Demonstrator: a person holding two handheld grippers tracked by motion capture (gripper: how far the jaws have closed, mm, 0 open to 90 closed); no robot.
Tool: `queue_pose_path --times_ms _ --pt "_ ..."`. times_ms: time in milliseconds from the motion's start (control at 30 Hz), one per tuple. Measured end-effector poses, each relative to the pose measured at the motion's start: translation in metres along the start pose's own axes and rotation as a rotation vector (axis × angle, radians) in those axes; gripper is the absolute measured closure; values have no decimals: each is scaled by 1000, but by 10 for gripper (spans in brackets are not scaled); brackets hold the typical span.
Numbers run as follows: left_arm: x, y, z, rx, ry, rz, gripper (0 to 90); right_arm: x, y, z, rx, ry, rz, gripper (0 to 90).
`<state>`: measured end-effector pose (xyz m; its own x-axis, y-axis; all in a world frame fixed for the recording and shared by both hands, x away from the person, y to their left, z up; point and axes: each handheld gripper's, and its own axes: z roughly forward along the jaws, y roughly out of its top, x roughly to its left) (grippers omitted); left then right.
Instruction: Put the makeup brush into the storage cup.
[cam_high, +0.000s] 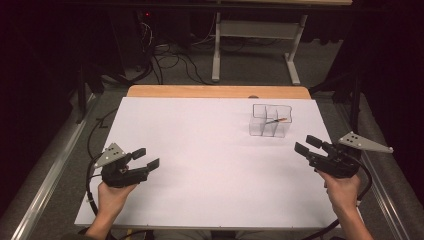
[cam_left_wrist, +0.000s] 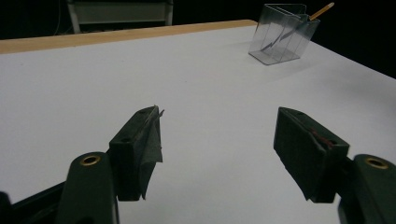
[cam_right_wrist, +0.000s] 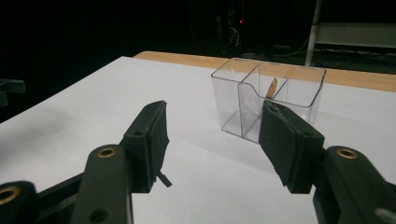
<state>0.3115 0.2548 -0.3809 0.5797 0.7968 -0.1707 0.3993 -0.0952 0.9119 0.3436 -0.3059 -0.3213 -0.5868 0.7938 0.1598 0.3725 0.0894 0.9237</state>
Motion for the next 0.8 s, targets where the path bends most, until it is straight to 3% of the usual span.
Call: queue_pose_path --times_ms 800 --pt "0 0 0 0 -1 1 322 7 -15 -8 -13 21 16 435"
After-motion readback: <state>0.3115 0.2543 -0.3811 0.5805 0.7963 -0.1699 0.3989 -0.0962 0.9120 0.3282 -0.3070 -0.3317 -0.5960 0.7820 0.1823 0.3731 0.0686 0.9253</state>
